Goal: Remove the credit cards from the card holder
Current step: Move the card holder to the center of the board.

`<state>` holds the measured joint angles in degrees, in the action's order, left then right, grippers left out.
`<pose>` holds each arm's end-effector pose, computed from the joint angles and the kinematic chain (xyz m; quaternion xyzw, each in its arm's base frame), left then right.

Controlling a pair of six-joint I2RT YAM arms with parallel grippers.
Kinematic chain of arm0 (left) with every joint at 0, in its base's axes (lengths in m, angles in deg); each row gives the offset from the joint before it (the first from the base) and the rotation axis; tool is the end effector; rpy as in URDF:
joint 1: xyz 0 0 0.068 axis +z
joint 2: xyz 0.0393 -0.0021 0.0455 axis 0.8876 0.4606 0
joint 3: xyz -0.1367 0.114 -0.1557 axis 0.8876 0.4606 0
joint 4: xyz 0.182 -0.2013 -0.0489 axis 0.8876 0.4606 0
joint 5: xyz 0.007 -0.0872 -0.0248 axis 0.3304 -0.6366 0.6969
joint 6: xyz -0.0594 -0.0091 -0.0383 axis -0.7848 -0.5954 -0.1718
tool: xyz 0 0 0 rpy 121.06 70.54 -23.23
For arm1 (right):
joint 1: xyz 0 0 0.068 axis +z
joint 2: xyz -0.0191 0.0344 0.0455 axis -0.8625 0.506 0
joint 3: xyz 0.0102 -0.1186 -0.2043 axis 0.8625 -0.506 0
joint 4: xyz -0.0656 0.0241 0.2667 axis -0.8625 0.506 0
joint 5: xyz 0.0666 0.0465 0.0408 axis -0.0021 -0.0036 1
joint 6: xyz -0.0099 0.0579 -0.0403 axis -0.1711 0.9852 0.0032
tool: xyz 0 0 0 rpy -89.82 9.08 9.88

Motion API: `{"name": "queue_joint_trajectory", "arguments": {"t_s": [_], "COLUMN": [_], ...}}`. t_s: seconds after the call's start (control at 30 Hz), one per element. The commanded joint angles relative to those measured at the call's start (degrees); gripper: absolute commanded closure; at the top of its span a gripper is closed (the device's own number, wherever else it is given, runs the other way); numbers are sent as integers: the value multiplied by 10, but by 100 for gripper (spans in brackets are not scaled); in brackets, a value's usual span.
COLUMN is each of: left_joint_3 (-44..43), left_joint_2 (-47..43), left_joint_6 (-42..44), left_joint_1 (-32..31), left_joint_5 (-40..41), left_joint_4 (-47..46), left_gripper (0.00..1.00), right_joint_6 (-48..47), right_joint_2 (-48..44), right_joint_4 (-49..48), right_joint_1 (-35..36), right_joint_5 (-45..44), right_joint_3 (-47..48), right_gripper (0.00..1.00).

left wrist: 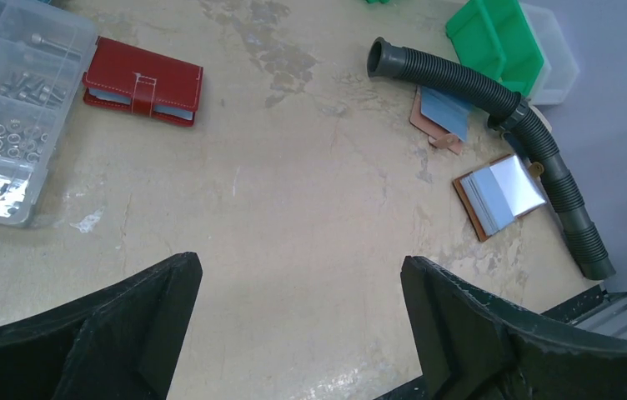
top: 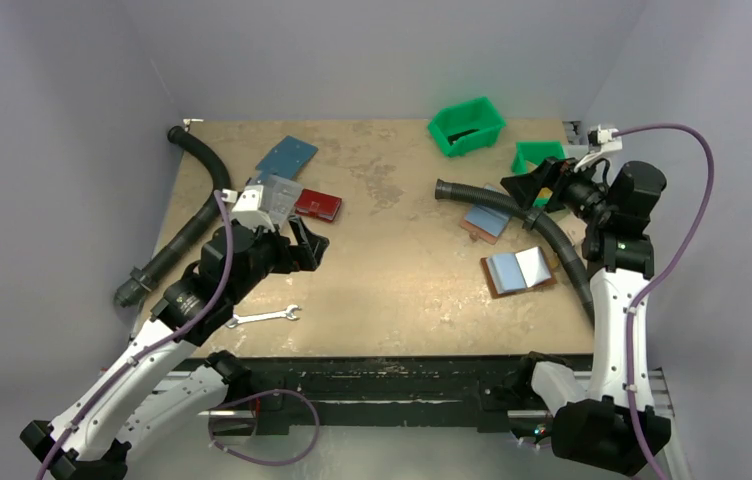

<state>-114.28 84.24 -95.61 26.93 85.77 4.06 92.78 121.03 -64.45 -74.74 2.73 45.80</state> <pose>0.1879 -0.1228 0.3056 -0.0350 0.8161 -0.2697 0.5098 0.2659 -0.0306 0.3607 -0.0597 0.7506 0.2655 0.6022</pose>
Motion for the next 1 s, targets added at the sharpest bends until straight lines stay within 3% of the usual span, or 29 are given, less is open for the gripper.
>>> {"name": "queue_joint_trajectory", "arguments": {"t_s": [0.0,0.4,0.53,0.63,0.77,0.97], "left_joint_3": [-21,-22,2,-15,-79,-204], "left_joint_2": [4,38,65,113,207,356], "left_joint_6": [14,49,90,117,157,218], "left_joint_1": [3,3,4,3,3,3], "left_joint_5": [11,37,53,73,96,129], "left_joint_4": [-2,-8,-48,-54,-25,26], "left_gripper": [0,0,0,0,0,0], "right_joint_6": [7,-6,-104,-200,-269,-285], "right_joint_2": [-6,5,17,32,45,41], "right_joint_4": [-25,-34,-22,8,57,72], "right_joint_1": [-2,-1,-1,-2,-1,-1], "right_joint_5": [8,33,125,193,209,212], "right_joint_3": [-8,-26,-51,-70,-62,-66], "right_gripper": [1,1,1,1,1,1]}}
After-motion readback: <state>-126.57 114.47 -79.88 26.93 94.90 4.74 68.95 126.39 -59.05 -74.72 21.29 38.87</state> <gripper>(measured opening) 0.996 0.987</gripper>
